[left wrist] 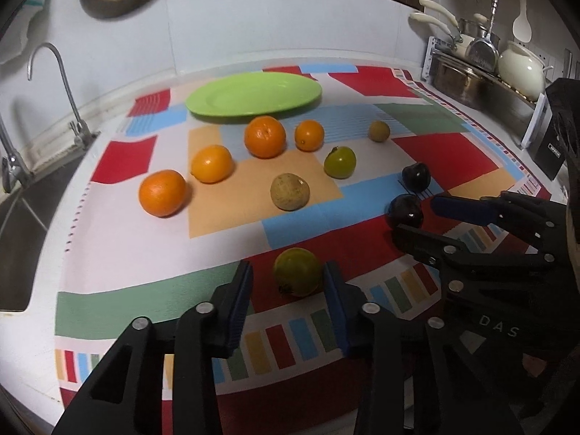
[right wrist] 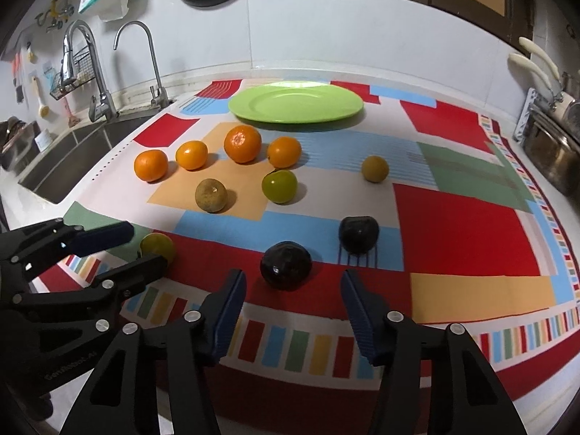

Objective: Organize fruits
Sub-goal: 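Grasp the green lime with the left tool while the right tool grasps a dark plum, then carry the lime and plum over the green plate with both tools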

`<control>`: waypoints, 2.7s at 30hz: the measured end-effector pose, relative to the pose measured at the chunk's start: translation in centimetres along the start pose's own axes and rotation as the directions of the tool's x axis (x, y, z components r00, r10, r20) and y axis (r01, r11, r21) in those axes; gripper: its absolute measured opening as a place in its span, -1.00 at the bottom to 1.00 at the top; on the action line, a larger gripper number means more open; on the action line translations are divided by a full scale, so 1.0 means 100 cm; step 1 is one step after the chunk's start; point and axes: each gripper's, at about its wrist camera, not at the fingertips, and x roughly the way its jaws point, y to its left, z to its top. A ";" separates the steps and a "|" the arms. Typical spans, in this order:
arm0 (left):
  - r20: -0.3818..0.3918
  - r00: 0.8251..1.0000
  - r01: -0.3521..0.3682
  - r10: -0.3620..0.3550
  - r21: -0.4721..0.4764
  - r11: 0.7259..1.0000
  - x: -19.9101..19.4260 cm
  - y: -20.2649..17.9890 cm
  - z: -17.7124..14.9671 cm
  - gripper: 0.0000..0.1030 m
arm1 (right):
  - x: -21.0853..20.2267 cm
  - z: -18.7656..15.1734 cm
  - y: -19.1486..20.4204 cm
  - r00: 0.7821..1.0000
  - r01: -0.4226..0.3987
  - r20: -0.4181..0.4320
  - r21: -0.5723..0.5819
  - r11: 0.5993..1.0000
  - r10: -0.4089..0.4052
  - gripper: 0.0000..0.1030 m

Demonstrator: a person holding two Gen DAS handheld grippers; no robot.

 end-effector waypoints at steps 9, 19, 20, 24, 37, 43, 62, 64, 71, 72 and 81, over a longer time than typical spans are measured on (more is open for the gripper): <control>-0.029 0.998 0.054 -0.054 0.000 0.999 0.008 0.006 0.007 -0.45 | 0.015 0.006 0.002 0.999 -0.017 -0.030 0.009 1.000 0.017 -0.29; -0.028 0.995 0.098 -0.098 0.009 0.995 0.001 0.019 0.028 -0.46 | 0.007 0.020 0.007 0.999 -0.028 -0.016 0.051 0.998 0.029 -0.37; -0.018 0.995 0.097 -0.097 0.015 0.995 -0.002 0.022 0.032 -0.46 | 0.005 0.021 0.007 1.000 -0.028 -0.011 0.053 0.998 0.029 -0.37; 0.016 0.997 0.081 -0.082 0.038 0.996 -0.011 0.032 0.044 -0.46 | -0.001 0.036 0.014 1.000 -0.023 0.019 0.058 0.998 0.022 -0.37; 0.090 0.995 0.046 -0.048 0.030 0.999 -0.022 0.051 0.085 -0.46 | -0.005 0.083 0.018 0.995 -0.067 0.082 0.061 0.996 0.062 -0.37; 0.102 0.994 0.042 -0.046 0.040 0.998 -0.011 0.053 0.112 -0.46 | 0.008 0.114 0.004 0.993 -0.097 0.079 0.058 0.994 0.092 -0.37; -0.013 0.995 0.095 -0.094 0.082 0.992 0.085 0.078 0.200 -0.46 | 0.085 0.199 -0.024 0.991 -0.130 -0.017 -0.019 0.991 0.130 -0.37; -0.042 0.994 0.106 -0.103 0.090 0.990 0.100 0.082 0.206 -0.46 | 0.100 0.204 -0.028 0.990 -0.136 -0.044 -0.015 0.991 0.135 -0.37; -0.124 0.987 0.113 -0.101 0.091 0.989 0.139 0.088 0.215 -0.46 | 0.143 0.213 -0.034 0.984 -0.126 -0.131 -0.030 0.992 0.121 -0.37; -0.135 0.986 0.115 -0.102 0.090 0.989 0.144 0.089 0.216 -0.46 | 0.148 0.213 -0.034 0.984 -0.119 -0.141 -0.037 0.992 0.112 -0.37; -0.192 0.978 0.103 -0.083 0.099 0.990 0.170 0.092 0.217 -0.46 | 0.174 0.215 -0.043 0.976 -0.114 -0.188 -0.024 0.993 0.108 -0.37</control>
